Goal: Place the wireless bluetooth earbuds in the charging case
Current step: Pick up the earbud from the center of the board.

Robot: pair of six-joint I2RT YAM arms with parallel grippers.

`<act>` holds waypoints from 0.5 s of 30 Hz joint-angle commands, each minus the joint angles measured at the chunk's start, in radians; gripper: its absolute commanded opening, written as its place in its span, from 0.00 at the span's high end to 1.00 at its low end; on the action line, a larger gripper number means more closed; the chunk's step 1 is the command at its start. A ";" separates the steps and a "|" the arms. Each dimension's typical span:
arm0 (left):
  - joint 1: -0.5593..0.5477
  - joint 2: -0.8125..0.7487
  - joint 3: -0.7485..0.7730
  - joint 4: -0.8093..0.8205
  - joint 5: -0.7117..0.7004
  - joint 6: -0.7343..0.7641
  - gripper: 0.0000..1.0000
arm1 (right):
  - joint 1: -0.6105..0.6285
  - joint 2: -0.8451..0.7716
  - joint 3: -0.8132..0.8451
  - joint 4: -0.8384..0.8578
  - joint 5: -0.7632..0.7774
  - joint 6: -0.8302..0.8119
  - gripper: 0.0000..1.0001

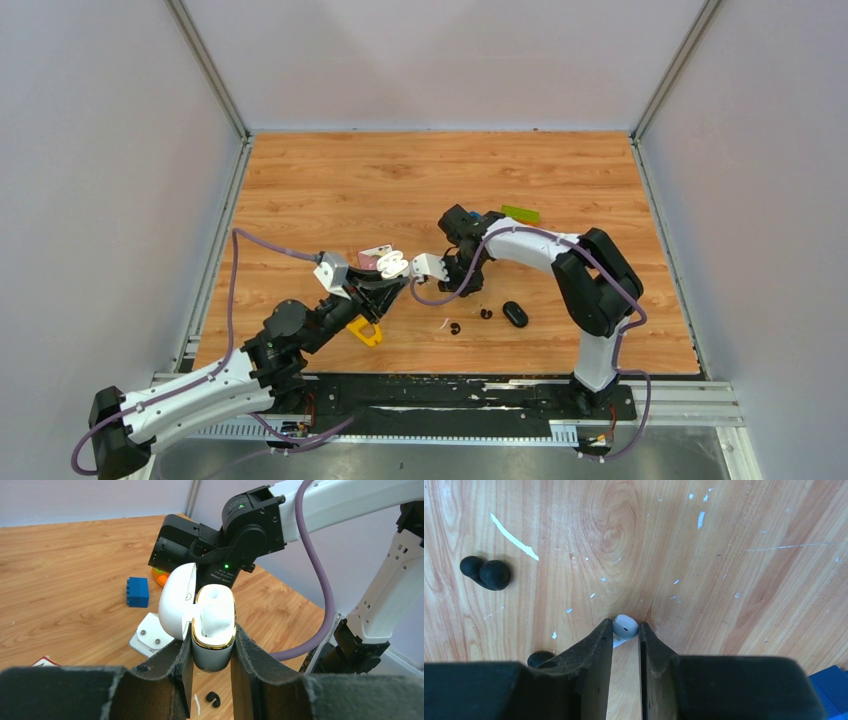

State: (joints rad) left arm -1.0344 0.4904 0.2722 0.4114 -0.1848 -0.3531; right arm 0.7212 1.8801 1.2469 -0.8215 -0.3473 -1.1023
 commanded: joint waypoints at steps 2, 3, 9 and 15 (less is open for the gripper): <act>-0.002 0.014 0.036 0.027 0.007 0.012 1.00 | 0.015 -0.006 -0.070 0.047 0.007 0.079 0.81; -0.002 0.015 0.038 0.027 0.007 0.015 1.00 | 0.015 -0.017 -0.069 0.046 0.011 0.087 0.82; -0.002 0.014 0.054 0.012 -0.018 0.048 1.00 | -0.029 -0.115 -0.036 0.013 -0.014 0.130 0.84; -0.001 -0.019 0.067 -0.001 -0.097 0.101 1.00 | -0.093 -0.222 0.013 -0.025 -0.083 0.182 0.85</act>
State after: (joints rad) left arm -1.0344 0.5018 0.2836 0.3969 -0.2100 -0.3145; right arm 0.6659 1.7649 1.2053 -0.8207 -0.3592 -0.9802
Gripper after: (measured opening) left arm 0.348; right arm 0.227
